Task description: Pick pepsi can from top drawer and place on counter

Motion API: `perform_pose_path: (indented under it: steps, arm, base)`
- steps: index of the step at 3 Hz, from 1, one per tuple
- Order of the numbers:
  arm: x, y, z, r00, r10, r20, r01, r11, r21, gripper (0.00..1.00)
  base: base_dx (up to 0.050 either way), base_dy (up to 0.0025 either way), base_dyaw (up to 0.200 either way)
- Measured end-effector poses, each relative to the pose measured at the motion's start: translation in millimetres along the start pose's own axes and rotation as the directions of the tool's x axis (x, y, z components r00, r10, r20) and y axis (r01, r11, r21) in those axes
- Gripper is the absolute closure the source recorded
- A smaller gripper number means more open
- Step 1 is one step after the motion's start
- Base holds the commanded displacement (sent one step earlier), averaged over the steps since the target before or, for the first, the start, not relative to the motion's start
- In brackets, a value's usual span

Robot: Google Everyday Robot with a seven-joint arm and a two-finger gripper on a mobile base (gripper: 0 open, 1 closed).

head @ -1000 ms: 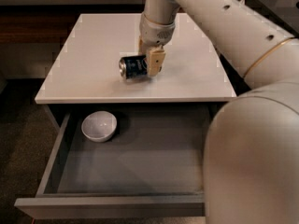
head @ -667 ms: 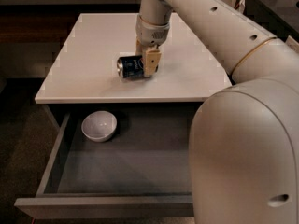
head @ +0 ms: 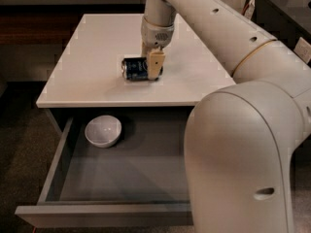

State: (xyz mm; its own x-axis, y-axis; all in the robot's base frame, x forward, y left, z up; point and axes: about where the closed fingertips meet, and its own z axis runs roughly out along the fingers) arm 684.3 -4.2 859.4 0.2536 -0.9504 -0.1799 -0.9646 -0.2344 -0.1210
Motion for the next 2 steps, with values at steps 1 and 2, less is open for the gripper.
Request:
perform_pose_path:
  steps: [1,2]
  arm:
    - [-0.9,-1.0,1.2,1.0,0.007,-0.004,-0.007,1.0,0.0,0.38]
    - [0.3,-0.3,4.9,1.0,0.005,-0.009,-0.005,1.0,-0.006,0.05]
  base:
    - [0.0,0.0,0.0]
    - [0.0,0.0,0.0]
